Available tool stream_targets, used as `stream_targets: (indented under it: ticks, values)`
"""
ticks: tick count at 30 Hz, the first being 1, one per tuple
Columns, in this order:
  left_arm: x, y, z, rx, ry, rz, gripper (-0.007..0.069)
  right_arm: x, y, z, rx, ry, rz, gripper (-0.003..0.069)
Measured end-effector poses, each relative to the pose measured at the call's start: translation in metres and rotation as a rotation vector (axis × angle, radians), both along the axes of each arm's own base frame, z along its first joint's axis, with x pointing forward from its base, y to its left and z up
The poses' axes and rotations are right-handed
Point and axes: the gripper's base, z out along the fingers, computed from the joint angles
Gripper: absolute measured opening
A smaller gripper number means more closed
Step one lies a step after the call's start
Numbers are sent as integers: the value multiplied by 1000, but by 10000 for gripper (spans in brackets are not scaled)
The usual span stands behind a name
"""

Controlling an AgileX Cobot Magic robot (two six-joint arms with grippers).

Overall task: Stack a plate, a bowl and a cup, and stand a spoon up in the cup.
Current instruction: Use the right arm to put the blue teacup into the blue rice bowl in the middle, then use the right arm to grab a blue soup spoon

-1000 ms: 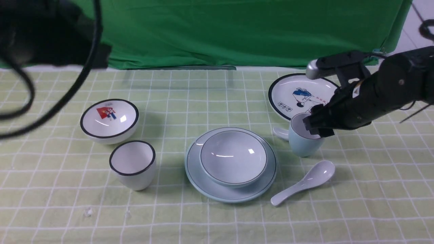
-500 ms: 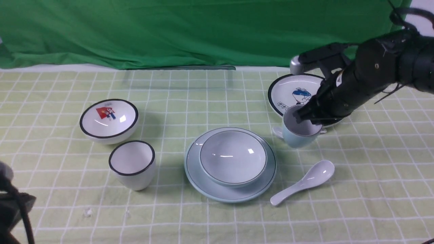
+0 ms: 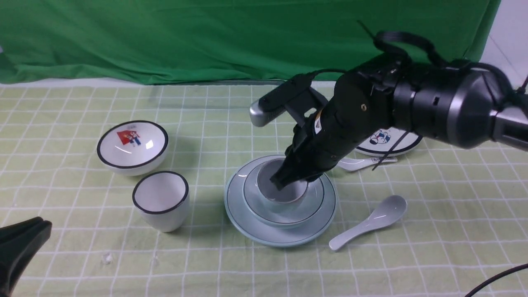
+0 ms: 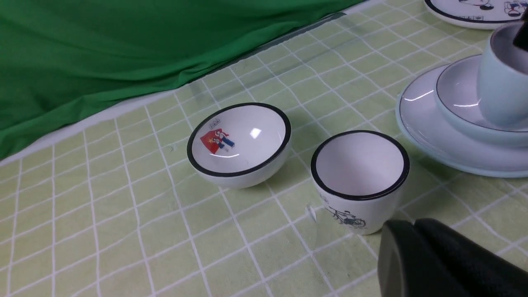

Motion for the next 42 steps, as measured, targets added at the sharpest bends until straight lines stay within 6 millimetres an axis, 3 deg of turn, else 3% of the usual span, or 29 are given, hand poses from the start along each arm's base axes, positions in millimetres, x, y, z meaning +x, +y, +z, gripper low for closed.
stream_targets:
  ticks: [1, 5, 8, 13, 16, 19, 24, 29, 33, 36, 40, 42]
  values:
    - [0, 0, 0, 0, 0, 0, -36, 0, 0, 0, 0, 0, 0, 149]
    - [0, 0, 0, -8, 1, 2, -36, 2, 1, 3, -1, -13, 3, 288]
    - [0, 0, 0, -13, 3, 3, -36, 2, -1, 13, -44, -8, 25, 349]
    - [0, -1, -1, -30, 15, 2, -36, -11, -15, 58, -235, -24, 244, 379]
    - [-1, -1, -1, -33, 15, 2, -33, -18, -27, 67, -288, -11, 316, 382]
    - [-1, 0, -1, -34, 14, 3, -31, -16, -40, 48, -335, 30, 350, 382]
    - [-3, 0, 0, -39, 7, 4, -32, -23, -62, -23, -449, 113, 526, 382]
    - [-3, 0, 0, -39, 6, 3, -32, -29, -67, -56, -475, 24, 659, 382]
    - [-2, 0, 0, -40, 2, 1, -32, -27, -66, -63, -464, -63, 671, 381]
    - [-2, 0, 1, -42, -4, -1, -32, -25, -65, -65, -460, -85, 670, 329]
    - [-2, -1, 2, -46, -21, -9, -32, -25, -65, -67, -466, -77, 680, 124]
    - [-2, -1, 3, -46, -23, -10, -32, -26, -66, -67, -468, -67, 682, 78]
